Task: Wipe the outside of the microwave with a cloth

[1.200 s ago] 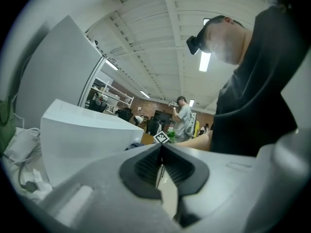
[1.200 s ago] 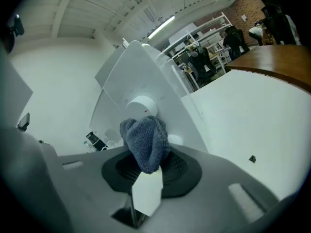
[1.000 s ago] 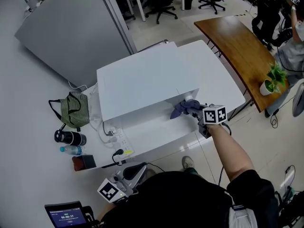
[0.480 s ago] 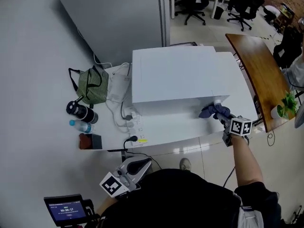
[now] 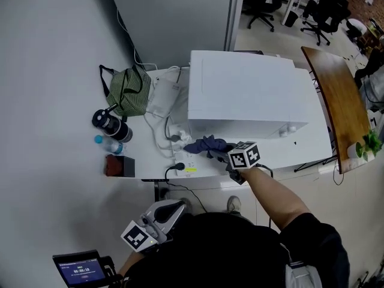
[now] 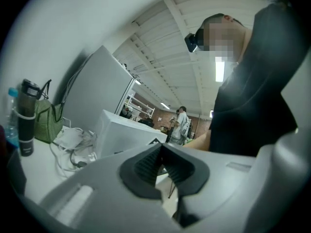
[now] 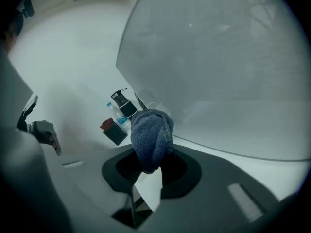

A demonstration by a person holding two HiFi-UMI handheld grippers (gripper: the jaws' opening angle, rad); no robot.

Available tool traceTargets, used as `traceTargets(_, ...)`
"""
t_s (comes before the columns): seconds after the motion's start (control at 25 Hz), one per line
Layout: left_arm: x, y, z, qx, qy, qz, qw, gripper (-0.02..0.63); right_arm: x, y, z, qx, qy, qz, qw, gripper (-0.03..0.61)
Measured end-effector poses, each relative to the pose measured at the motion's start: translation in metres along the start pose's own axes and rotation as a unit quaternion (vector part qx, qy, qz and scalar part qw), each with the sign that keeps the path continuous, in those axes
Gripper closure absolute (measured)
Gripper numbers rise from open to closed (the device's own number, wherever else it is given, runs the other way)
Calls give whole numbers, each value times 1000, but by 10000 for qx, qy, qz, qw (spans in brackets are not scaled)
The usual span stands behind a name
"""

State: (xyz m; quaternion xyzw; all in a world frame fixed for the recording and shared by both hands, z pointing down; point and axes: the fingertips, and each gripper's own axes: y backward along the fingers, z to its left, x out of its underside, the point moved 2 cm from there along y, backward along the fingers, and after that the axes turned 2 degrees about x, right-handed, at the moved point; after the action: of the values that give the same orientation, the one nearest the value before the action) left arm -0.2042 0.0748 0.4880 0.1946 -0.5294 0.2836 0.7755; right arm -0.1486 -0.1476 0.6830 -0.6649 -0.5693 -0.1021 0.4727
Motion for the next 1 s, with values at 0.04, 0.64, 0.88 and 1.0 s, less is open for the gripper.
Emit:
traceTargets(0.04, 1, 6, 1, -88, 7, 37, 10000, 611, -5, -18, 5, -36, 8, 46, 10000, 505)
traceTargets(0.64, 2, -27, -12, 308, -113, 597, 9977, 611, 13, 54, -92, 725, -1045, -587, 9901, 505)
traceTargets(0.88, 15, -76, -40, 855, -178, 920, 9919, 611, 41, 162, -169, 1552, -1377, -1003, 9731, 505)
traceTargets(1.0, 17, -90, -51, 1015, -209, 1011, 9895, 611, 43, 189, -182, 1734, -1512, -1229, 9654, 505)
